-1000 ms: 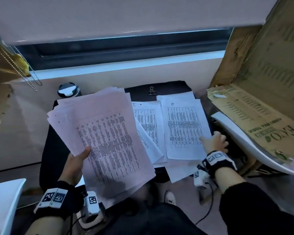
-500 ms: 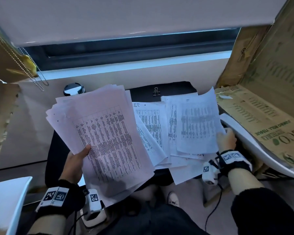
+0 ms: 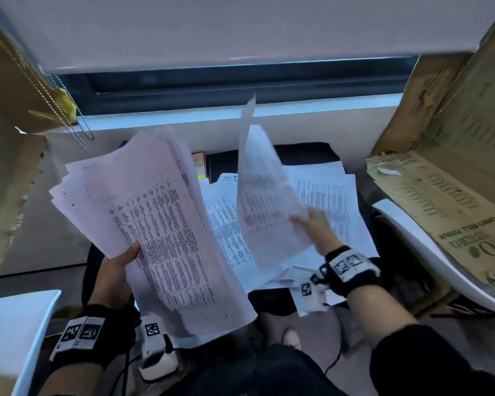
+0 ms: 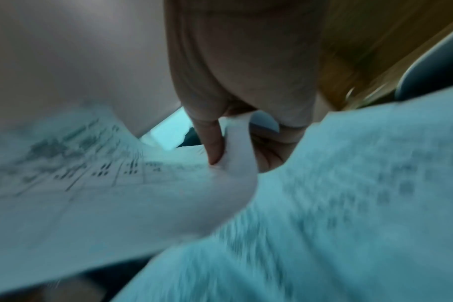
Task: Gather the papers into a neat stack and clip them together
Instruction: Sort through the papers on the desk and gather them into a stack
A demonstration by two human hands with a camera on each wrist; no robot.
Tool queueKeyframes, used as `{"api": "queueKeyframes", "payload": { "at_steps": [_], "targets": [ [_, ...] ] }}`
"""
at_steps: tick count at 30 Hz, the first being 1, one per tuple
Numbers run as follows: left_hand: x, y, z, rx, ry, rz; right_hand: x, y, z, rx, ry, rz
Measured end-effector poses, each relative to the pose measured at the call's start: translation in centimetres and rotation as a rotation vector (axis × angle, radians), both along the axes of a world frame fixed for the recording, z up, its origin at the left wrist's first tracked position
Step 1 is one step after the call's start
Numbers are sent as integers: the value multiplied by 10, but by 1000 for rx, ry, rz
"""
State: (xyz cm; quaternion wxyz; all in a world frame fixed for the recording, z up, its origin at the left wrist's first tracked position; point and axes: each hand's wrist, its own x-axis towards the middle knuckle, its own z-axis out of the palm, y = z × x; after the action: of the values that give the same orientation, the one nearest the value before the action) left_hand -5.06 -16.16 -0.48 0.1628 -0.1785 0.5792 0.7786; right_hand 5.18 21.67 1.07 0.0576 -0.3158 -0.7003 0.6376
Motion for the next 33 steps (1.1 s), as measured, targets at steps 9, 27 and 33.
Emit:
{"api": "queueKeyframes", "payload": {
  "at_steps": [9,27,33],
  "targets": [
    [8,-12,8,-10,28,72,-35,-77,-69,582,-532,172],
    [-3,-24,-6,-25,-22,26,-9,-6,-21,-155,-17,90],
    [-9,-2,3,-187,50,-42,46,40,53,-353,291,-89]
  ]
}}
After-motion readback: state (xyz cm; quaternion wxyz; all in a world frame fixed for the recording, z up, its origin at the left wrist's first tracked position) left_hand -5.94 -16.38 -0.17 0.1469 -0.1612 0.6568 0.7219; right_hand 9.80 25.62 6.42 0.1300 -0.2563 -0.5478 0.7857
